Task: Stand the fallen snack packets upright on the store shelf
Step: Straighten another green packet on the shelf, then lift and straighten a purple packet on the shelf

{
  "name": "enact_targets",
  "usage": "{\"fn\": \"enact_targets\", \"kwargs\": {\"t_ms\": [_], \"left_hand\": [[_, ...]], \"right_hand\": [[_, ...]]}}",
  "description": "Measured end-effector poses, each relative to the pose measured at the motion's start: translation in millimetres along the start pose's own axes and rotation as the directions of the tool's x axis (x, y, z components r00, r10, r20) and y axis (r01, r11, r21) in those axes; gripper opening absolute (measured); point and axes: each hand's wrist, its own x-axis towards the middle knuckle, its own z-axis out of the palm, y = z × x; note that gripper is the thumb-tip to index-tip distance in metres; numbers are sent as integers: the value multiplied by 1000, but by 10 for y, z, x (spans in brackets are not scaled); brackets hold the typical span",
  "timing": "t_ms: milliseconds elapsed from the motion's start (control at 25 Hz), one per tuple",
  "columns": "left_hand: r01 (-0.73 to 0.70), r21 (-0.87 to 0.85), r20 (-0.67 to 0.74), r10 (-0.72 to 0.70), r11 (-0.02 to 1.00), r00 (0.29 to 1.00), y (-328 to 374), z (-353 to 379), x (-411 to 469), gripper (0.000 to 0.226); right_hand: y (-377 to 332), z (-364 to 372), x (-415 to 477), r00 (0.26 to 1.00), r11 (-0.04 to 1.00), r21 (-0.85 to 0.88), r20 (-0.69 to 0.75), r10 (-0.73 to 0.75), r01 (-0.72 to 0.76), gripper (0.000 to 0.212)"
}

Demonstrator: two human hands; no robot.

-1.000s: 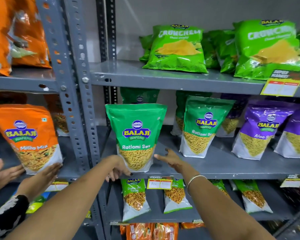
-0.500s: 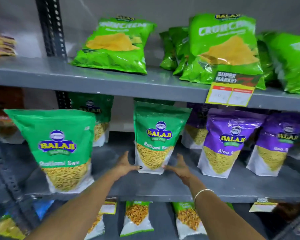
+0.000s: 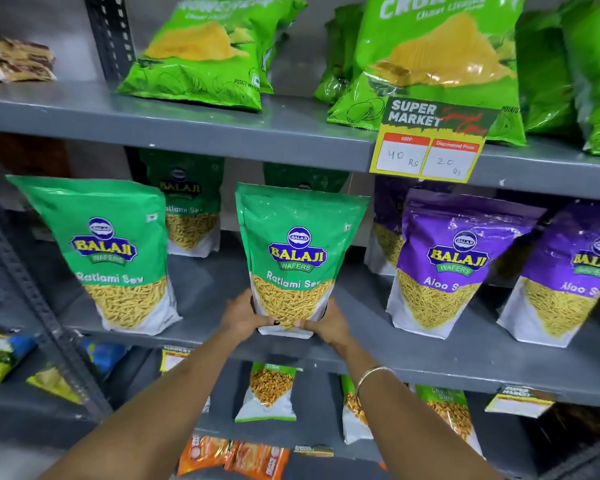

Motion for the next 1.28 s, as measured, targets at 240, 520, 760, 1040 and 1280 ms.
{"fn": "enact_targets", "kwargs": {"t_ms": [240,520,760,1040,1280], "left_hand": [[-43,110,1,43,993,999,-42,-128,-310,62],[-37,193,12,35,980,999,-38,-177,-402,63],[-67,167,79,55,984,995,-128,-177,-441,94],[-468,626,-386,769,624,510,81,93,-677,72],[-640,553,-115,809,534,576,1013,1353,-610,84]], "right_hand": [[-57,65,-350,1000,1000,-8,-14,-18,18,85],[-101,131,-478,999,999,-49,-34,-20,18,84],[-125,80,-476,1000,997,-71,19,7,-5,87],[227,-779,-449,918,986,-127,-394,48,-106,46],[843,-2175,-354,834,961,-134,-535,137,-244,87]]}}
